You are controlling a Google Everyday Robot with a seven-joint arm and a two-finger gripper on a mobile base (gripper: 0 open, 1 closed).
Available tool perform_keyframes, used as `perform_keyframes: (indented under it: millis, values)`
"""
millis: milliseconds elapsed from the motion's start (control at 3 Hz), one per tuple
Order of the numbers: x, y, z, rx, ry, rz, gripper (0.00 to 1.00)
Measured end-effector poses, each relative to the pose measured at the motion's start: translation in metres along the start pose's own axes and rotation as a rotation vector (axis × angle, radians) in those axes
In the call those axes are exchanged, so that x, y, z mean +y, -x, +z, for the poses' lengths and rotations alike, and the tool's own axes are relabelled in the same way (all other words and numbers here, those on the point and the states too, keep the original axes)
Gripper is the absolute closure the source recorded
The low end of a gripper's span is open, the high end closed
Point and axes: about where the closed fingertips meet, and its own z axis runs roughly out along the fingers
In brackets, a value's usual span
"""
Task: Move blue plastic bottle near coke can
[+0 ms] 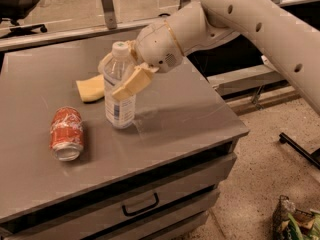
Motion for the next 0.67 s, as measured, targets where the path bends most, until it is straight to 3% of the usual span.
perform_keyframes:
  millis: [333, 667]
  values:
    - [-0.010, 0.014, 0.033, -0.025, 0.067, -0.015, 1.00]
    - [-0.010, 0.022, 0.059, -0.006, 0.126, -0.009, 1.00]
